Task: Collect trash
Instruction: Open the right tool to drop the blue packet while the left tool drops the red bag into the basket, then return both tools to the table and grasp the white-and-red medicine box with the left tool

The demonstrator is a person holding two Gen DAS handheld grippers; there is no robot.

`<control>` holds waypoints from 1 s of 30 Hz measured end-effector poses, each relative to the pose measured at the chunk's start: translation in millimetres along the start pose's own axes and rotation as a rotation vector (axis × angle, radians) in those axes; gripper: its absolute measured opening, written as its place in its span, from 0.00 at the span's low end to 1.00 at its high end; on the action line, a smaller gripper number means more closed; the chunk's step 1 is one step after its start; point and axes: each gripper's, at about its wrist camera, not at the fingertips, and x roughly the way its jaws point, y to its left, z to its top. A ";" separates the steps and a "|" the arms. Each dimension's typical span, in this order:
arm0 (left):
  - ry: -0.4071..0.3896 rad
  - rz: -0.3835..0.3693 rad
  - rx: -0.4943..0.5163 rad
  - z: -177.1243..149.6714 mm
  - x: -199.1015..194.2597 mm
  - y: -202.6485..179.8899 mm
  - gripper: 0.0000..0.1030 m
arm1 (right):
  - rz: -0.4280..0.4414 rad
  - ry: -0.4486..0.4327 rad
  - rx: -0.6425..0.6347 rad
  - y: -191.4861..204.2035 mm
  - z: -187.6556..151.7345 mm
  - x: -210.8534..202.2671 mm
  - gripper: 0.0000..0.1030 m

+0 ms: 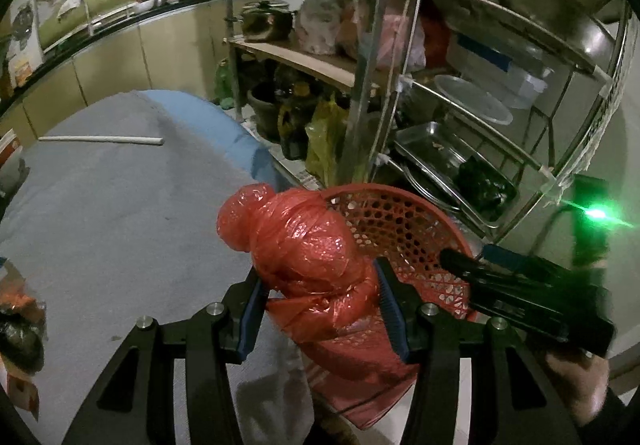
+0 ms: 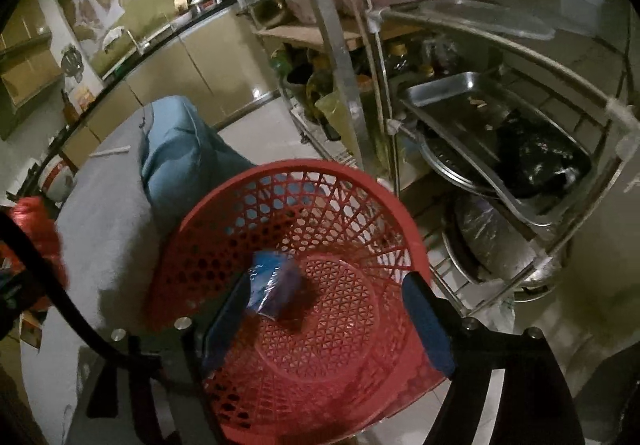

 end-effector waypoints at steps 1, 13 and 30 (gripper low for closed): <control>0.004 -0.006 0.005 1.0 2.7 -2.0 0.52 | 0.006 -0.012 0.015 -2.1 -1.2 -6.7 0.79; 0.091 -0.037 0.051 11.7 39.6 -33.5 0.76 | 0.044 -0.096 0.066 -10.7 -19.0 -68.2 0.79; -0.060 0.070 -0.186 -35.9 -71.7 82.5 0.77 | 0.120 -0.138 0.042 25.7 -30.6 -99.1 0.79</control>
